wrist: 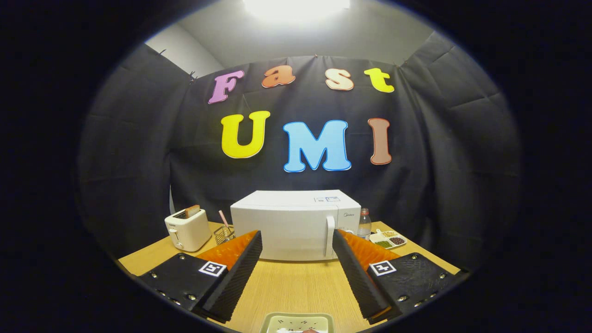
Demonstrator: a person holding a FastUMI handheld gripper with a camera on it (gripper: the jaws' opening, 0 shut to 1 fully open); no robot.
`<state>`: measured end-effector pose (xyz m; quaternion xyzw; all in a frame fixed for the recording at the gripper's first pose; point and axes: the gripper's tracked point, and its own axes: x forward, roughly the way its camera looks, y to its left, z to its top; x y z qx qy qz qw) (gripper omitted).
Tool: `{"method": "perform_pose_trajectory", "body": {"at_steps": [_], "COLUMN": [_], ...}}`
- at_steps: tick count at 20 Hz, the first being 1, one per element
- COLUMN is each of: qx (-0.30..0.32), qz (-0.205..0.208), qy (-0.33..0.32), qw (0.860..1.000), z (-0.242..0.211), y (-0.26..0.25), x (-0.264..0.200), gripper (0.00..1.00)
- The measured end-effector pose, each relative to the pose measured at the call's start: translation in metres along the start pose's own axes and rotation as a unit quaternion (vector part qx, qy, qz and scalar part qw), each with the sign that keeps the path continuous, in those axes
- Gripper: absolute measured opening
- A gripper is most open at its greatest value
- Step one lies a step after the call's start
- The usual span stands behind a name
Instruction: Open the microwave, put the food inside, and close the microwave door.
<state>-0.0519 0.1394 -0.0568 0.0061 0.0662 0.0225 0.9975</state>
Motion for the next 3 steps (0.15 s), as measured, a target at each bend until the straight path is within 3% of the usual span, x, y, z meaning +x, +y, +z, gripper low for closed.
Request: {"method": "perform_pose_trajectory", "body": {"at_steps": [3], "qx": [-0.003], "qz": [-0.005], "qy": [-0.014], "qw": [1.000], "z": [0.0082], "y": [-0.0023], "x": [-0.0018], "gripper": [0.97]}}
